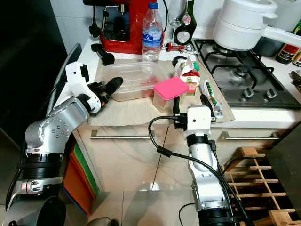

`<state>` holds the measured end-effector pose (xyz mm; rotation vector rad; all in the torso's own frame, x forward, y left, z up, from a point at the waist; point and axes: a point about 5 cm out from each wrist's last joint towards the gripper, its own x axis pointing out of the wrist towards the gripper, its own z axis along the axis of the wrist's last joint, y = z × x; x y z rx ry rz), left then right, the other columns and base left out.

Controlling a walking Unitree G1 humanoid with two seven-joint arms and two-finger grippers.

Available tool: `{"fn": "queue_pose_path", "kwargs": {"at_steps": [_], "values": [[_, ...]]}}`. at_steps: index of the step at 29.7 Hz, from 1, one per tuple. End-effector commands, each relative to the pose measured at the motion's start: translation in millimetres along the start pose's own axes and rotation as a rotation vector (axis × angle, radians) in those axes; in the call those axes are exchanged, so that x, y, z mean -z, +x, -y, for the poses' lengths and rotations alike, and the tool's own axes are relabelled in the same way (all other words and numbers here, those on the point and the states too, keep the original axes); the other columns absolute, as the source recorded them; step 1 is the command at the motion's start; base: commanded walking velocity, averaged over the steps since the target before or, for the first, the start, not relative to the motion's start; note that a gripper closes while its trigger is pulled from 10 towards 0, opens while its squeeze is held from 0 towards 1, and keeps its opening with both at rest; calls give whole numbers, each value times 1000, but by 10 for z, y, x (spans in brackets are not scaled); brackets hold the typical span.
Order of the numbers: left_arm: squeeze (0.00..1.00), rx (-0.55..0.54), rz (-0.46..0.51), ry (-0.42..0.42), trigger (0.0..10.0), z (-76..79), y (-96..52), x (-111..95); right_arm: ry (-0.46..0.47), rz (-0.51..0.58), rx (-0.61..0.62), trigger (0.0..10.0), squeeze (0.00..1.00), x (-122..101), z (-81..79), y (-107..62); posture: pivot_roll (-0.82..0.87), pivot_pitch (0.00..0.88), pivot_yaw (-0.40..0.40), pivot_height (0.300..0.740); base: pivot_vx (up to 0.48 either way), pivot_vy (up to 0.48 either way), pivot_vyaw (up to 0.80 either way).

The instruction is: Restocking fridge

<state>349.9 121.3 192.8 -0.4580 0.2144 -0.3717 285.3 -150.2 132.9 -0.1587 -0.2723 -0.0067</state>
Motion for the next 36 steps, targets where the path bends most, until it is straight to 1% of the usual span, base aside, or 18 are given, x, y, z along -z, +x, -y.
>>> {"fn": "queue_pose_path", "kwargs": {"at_steps": [1,2,3,4,5,7,15,16,19,20,21,22,23,25,27,28,31,36], "values": [[0,-21,-55,-4,0,-46,30,67,1,14,18,10000,0,-32,36,14,91,0,-13,740,0,0,0],[0,-42,-55,-42,0,-96,32,64,1,14,19,10000,0,-31,36,14,91,0,-13,740,0,0,0],[0,-42,-55,-42,0,-96,32,64,1,14,19,10000,0,-31,36,14,91,0,-13,740,0,0,0],[0,-58,-41,-90,0,-131,31,38,2,14,21,10000,0,-30,32,13,90,0,-10,740,0,0,0],[0,-61,-7,-185,0,-166,30,-8,4,11,21,10000,0,-23,21,5,90,0,-10,740,0,0,0],[0,-55,34,-249,0,-180,26,-64,6,10,18,10000,0,-20,9,-3,92,0,-8,740,0,0,0],[0,-49,107,-288,0,-200,13,-199,8,7,19,10000,0,-20,3,-9,94,4,-5,740,0,0,0],[0,-46,139,-301,0,-210,11,-268,8,8,19,10000,0,-21,1,-10,92,5,-4,740,0,0,0],[0,-53,158,-300,0,-226,7,-317,7,7,20,10000,0,-18,3,-11,92,5,-3,740,0,0,0],[0,-57,172,-258,0,-238,-3,-352,6,6,21,10000,0,-15,6,-13,92,5,-2,740,0,0,0],[0,-57,172,-258,0,-238,-3,-352,6,6,21,10000,0,-15,6,-13,92,5,-2,740,0,0,0],[0,-57,176,-224,0,-238,-9,-364,6,6,21,10000,0,-15,8,-14,92,6,-3,740,0,0,0],[0,-44,178,-120,0,-221,-21,-370,5,5,22,10000,0,-13,11,-20,91,8,-1,740,0,0,0],[0,-24,172,10,0,-173,-31,-357,3,4,24,10000,0,-11,15,-23,90,8,-2,740,0,0,0],[0,-38,176,162,0,-146,-37,-347,2,3,26,10000,0,-9,19,-26,92,9,0,740,0,0,0],[0,-59,169,193,3686,-159,-36,-331,2,3,26,10000,0,-9,21,-28,92,9,1,740,0,0,0],[0,-84,158,204,3686,-183,-34,-309,1,3,27,10000,0,-10,23,-32,93,8,1,740,0,0,0],[0,-77,165,224,3686,-187,-35,-299,1,3,27,10000,0,-9,24,-35,93,8,1,740,0,0,0]]}}
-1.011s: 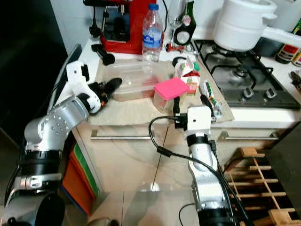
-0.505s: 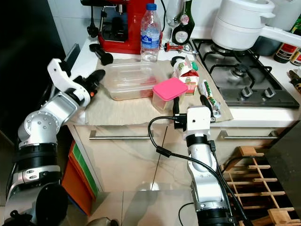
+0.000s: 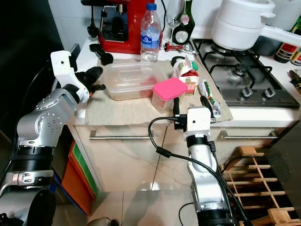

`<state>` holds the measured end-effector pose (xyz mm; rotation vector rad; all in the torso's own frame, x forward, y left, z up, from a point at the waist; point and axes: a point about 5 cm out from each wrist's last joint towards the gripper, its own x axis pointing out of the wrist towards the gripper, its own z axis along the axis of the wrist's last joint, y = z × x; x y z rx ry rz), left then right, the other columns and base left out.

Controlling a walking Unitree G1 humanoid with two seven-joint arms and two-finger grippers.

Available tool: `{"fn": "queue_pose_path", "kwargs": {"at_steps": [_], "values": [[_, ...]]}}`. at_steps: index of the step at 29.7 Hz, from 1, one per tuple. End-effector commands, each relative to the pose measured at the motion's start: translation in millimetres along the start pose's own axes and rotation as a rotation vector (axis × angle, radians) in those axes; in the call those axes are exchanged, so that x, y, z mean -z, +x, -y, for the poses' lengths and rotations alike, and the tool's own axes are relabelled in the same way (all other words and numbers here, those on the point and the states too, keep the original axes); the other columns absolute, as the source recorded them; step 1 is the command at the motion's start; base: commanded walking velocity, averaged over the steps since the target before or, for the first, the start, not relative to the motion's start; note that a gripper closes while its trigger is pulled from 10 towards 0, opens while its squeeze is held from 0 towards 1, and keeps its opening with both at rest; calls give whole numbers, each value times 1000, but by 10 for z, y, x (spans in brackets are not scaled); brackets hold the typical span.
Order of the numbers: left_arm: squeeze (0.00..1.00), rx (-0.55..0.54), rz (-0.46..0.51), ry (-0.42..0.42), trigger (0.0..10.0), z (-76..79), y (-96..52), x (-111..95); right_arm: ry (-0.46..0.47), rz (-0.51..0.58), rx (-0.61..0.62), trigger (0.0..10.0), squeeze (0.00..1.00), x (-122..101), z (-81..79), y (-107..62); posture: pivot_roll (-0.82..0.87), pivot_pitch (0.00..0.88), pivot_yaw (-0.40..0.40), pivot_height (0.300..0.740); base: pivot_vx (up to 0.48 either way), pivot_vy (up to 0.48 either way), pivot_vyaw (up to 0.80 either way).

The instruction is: Restocking fridge

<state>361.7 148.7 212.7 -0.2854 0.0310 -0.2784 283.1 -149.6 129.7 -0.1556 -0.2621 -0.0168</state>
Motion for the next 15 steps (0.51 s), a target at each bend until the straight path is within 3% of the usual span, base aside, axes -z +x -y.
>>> {"fn": "queue_pose_path", "kwargs": {"at_steps": [1,15], "values": [[0,-2,0,32,3686,-14,-13,22,-1,14,18,10000,0,-31,34,-7,93,2,-1,740,0,0,0],[0,-1,7,43,3686,-39,-47,39,0,14,17,10000,0,-29,3,-43,87,0,10,740,0,0,0]]}}
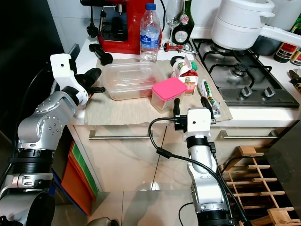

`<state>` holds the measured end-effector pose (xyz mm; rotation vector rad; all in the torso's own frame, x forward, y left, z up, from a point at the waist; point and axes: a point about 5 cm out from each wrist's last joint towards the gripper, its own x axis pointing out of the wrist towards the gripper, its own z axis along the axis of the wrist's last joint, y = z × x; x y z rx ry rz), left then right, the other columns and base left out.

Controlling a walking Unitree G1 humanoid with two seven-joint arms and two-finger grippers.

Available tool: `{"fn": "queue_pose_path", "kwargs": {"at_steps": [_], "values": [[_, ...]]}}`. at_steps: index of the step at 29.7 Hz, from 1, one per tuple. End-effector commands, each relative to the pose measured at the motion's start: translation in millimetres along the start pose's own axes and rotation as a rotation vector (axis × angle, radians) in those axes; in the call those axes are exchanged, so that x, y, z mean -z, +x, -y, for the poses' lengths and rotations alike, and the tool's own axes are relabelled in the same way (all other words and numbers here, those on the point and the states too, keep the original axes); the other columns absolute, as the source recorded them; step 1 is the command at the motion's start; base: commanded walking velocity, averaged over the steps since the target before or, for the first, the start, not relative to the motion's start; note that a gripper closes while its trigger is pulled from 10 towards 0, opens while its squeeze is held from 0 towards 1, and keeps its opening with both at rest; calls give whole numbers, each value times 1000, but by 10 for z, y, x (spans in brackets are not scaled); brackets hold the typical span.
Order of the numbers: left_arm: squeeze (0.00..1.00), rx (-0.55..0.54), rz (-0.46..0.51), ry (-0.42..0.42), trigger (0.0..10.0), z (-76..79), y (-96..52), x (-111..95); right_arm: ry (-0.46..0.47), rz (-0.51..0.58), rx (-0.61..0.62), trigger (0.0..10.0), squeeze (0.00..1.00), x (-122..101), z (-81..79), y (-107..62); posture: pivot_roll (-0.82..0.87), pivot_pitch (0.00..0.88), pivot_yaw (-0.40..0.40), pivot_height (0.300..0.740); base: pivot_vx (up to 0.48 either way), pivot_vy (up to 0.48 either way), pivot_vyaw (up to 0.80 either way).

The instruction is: Restocking fridge

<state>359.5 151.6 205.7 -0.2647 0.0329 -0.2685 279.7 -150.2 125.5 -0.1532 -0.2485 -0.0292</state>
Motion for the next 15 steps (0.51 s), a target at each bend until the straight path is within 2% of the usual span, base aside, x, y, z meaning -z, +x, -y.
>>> {"fn": "queue_pose_path", "kwargs": {"at_steps": [1,15], "values": [[0,9,11,23,3686,-2,-21,-24,0,29,5,10000,0,-64,-2,-3,88,0,10,740,0,0,0],[0,10,16,26,3686,-25,-47,-59,1,34,5,10000,0,-101,-34,-17,73,11,27,740,0,0,0]]}}
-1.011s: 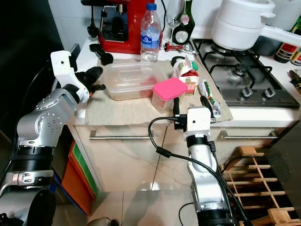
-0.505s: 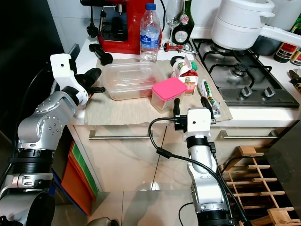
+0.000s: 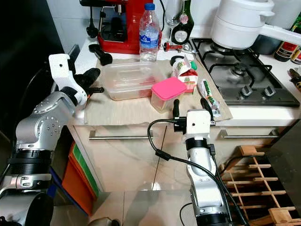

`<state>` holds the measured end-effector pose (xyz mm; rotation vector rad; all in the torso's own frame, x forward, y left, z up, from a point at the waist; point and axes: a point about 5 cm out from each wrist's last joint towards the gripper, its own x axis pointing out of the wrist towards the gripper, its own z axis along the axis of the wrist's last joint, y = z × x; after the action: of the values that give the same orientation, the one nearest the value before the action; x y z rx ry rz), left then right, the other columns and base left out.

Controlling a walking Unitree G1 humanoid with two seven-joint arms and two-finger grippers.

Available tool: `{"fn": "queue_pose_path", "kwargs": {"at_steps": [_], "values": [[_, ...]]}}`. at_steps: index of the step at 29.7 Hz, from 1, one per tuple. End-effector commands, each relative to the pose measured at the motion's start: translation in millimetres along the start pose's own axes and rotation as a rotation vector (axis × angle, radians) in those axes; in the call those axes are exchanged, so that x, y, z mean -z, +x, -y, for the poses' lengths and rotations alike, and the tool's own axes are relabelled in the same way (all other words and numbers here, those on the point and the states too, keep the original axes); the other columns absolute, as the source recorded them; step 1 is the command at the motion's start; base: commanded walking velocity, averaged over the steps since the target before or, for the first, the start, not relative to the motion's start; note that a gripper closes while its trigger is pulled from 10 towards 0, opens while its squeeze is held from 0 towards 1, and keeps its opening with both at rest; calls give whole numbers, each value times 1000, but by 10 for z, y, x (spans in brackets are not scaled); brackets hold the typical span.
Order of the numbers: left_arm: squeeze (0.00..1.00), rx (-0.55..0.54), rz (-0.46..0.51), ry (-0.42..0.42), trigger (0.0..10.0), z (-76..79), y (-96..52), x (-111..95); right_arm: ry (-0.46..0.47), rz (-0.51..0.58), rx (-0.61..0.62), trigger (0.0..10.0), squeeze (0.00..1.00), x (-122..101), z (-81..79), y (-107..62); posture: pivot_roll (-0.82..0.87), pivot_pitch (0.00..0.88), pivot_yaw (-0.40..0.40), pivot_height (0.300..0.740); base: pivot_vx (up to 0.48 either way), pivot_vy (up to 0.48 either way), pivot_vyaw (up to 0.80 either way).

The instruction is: Restocking fridge

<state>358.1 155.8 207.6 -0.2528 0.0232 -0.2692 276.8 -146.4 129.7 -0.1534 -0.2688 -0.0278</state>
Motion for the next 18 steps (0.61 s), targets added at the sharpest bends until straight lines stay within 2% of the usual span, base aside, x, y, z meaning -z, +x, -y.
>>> {"fn": "queue_pose_path", "kwargs": {"at_steps": [1,10,18], "values": [[0,9,8,13,3686,6,-25,-32,0,14,5,10000,0,-50,-3,-1,73,11,27,740,0,0,0],[0,10,8,13,3686,25,-9,-40,-1,14,7,10000,0,-55,18,14,83,13,15,740,0,0,0],[0,10,11,14,3686,34,39,-135,-1,22,7,10000,0,-126,25,95,83,0,10,740,0,0,0]]}}
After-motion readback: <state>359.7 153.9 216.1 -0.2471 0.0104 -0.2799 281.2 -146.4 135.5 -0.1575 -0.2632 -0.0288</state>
